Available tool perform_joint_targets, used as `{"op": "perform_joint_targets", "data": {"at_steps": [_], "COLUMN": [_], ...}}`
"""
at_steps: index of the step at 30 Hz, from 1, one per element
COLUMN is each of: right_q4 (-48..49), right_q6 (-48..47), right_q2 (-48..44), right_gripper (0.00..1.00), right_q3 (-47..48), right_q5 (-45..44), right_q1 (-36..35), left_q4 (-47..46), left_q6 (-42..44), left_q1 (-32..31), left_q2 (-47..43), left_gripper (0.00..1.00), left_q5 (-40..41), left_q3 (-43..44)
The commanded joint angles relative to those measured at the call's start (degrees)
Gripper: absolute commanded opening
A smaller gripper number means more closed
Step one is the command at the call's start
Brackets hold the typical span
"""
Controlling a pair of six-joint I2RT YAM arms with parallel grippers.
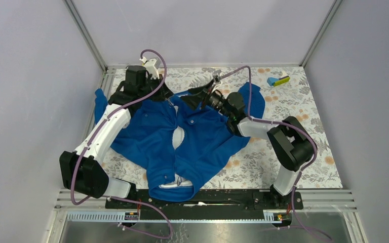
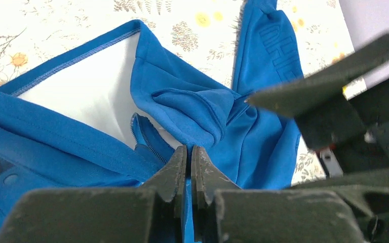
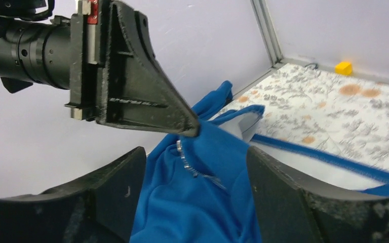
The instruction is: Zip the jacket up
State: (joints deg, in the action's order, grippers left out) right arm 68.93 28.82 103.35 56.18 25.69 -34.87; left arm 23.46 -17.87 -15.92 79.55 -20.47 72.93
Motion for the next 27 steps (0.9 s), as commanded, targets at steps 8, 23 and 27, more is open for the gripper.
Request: {"op": "perform_joint_targets", "data": {"at_steps": [8, 23, 27], "right_q4": [-0.6, -0.4, -0.7], "right_q6": [8.9, 8.2, 7.8], "right_q2": [2.4, 7.3, 7.5], "right_gripper": [0.59, 0.51, 0.44], "right_q3": [-0.1, 2.6, 3.6], "right_q5": [-9.7, -11.3, -12.1], "right_q1": [-8.6, -8.8, -8.8], "left_q4": [1.6, 3.2, 3.2], "left_q6": [-7.3, -7.8, -8.0], "left_q1": [-3.7, -3.7, -3.7], "left_q2": [0.2, -0.9, -0.9], "left_gripper": [0.0, 0.0, 0.0], "left_q5": [11.6, 10.8, 10.4], "left_q3": [4.8, 6.1, 6.1]}}
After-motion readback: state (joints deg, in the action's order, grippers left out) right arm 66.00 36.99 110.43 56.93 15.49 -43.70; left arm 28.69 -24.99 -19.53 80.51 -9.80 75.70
